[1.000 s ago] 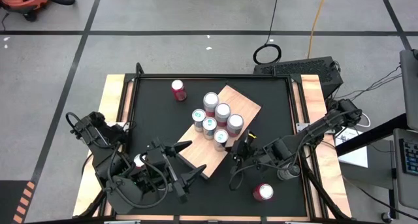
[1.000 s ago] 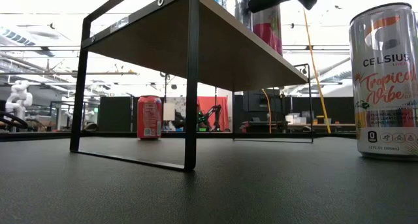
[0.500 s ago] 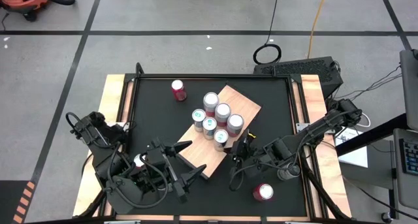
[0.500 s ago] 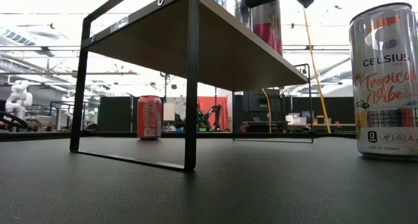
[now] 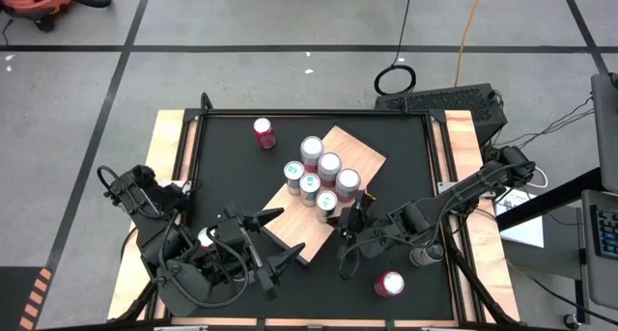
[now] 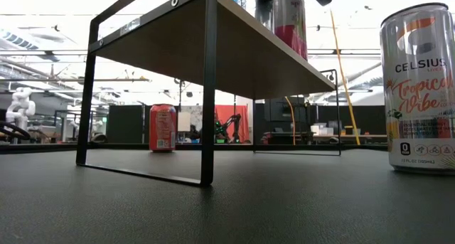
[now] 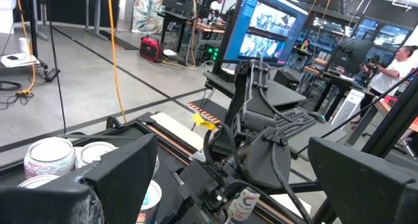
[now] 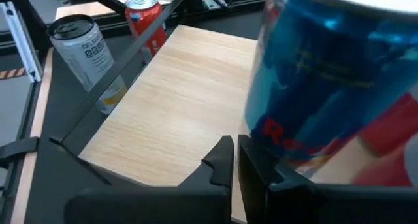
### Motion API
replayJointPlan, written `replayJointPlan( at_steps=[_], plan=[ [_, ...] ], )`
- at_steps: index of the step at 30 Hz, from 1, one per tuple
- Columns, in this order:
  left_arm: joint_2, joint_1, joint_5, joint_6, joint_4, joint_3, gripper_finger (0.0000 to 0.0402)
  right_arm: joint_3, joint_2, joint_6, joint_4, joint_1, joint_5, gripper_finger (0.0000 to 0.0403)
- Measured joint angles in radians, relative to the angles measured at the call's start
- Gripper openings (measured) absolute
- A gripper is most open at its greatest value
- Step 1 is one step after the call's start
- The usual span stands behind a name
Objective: Place canned beverage on shelf
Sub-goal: Put the blue soda can on the shelf aligned with the blue soda can
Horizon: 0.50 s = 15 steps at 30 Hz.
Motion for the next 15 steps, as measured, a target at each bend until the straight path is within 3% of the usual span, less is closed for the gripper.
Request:
replayJointPlan(
  at_steps=[4, 15],
  plan=[
    [0.0, 0.0, -0.002, 0.0, 0.0, 0.0, 0.0393, 0.0, 0.0, -0.011, 0.0, 0.013, -0.047, 0.0],
    [0.0, 0.0, -0.006, 0.0, -0.009, 0.0, 0.0393, 0.0, 0.0, 0.004, -0.007, -0.008, -0.019, 0.0]
  ],
)
